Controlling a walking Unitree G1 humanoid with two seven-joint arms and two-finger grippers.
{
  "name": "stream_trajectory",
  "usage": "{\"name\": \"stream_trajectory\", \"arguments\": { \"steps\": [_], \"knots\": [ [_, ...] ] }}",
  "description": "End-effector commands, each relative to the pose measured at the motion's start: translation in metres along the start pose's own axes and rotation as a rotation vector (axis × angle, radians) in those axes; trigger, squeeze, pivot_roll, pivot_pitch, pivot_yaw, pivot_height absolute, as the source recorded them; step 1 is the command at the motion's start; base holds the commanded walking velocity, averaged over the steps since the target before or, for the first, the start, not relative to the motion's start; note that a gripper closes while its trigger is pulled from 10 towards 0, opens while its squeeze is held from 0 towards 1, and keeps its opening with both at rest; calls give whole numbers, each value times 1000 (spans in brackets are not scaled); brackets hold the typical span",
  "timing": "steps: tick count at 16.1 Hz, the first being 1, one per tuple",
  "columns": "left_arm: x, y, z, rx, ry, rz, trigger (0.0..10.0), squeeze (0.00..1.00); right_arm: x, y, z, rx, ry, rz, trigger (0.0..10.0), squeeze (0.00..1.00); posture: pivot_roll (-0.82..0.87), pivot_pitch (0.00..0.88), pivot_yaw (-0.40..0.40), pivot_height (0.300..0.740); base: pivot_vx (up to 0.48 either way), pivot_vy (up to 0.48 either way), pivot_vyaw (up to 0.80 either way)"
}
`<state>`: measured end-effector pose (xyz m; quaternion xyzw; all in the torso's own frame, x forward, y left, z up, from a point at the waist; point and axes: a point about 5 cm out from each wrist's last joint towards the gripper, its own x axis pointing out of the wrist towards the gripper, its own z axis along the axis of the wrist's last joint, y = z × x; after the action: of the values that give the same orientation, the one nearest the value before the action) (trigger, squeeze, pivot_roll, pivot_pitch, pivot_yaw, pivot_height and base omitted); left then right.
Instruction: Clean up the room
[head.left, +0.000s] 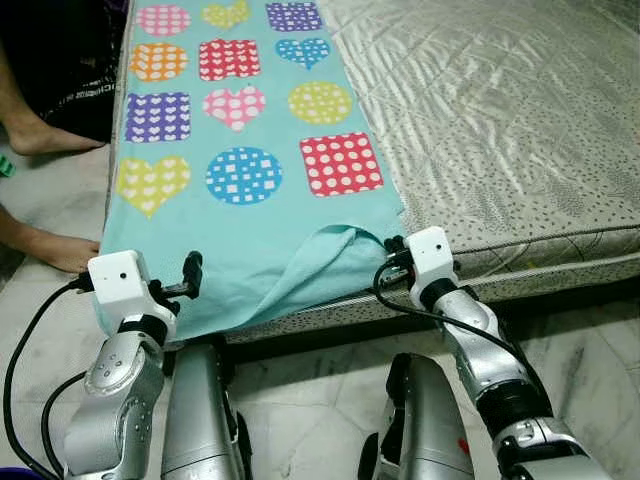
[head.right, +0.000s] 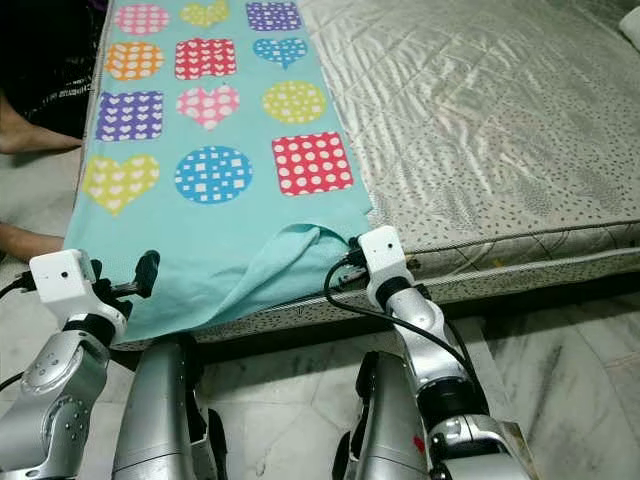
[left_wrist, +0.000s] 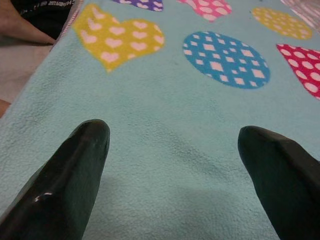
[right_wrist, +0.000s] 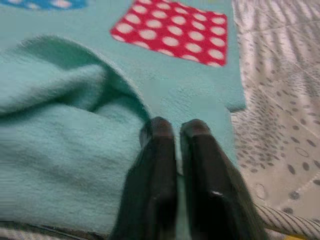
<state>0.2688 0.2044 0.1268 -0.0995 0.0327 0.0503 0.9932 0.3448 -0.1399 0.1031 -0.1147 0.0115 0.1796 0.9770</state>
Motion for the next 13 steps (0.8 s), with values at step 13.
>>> {"name": "stream_trajectory", "arguments": {
  "steps": [13],
  "knots": [
    [0, 2, -3, 1, 14, -7, 10000, 0, 11, 19, 8, -40, -8, -1, 10000, 1000, 91, 207, -58, 501, 0, 0, 0]
  ]
}}
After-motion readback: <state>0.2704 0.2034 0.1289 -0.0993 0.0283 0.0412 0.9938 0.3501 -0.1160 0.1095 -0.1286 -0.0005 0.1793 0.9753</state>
